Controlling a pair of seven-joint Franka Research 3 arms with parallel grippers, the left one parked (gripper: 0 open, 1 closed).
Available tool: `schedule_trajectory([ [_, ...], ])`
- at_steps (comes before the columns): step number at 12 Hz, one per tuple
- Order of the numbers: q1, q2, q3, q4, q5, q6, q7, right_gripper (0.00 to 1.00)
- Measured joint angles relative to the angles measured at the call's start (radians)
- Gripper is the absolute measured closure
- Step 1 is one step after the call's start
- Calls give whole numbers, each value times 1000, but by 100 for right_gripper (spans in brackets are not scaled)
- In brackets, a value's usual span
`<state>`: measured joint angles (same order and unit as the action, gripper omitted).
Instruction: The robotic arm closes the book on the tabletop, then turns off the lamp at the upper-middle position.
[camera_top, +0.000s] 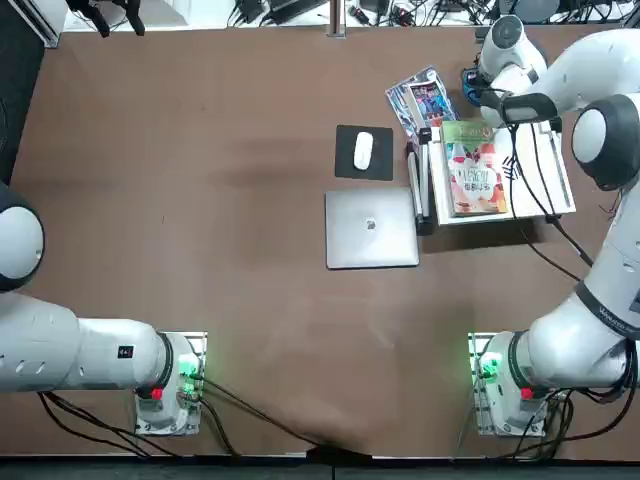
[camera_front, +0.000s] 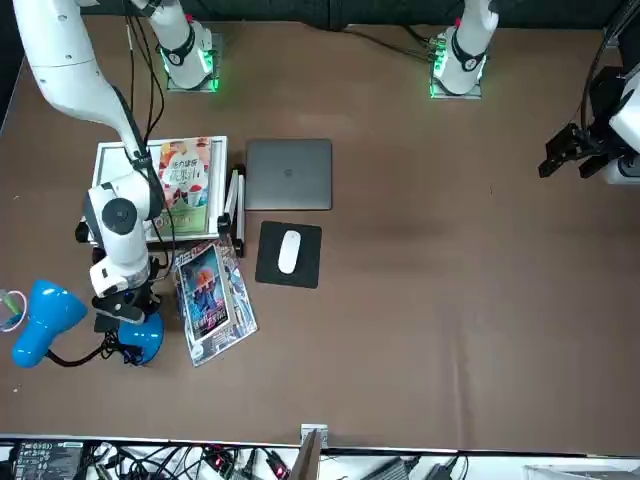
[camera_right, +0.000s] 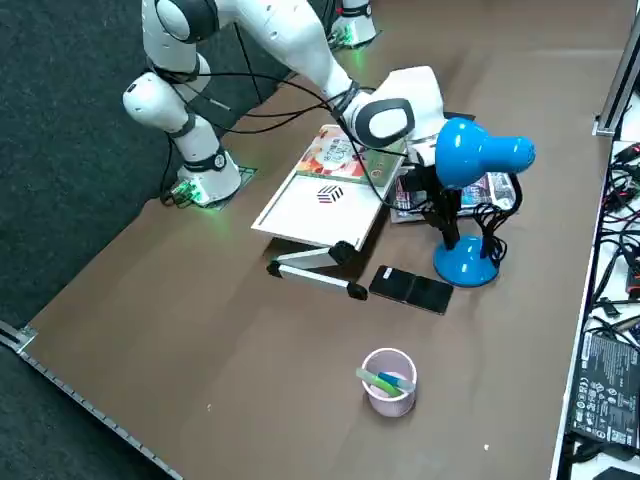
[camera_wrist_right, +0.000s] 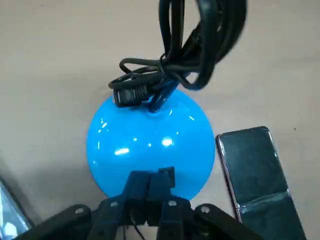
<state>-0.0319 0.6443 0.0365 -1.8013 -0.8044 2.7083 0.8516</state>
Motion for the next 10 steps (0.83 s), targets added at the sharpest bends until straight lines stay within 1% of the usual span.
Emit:
schedule_trajectory([
  [5, -15, -19, 1, -63, 0, 67, 0, 99],
  [10, -15, -22, 4, -81, 0, 71, 1, 99],
])
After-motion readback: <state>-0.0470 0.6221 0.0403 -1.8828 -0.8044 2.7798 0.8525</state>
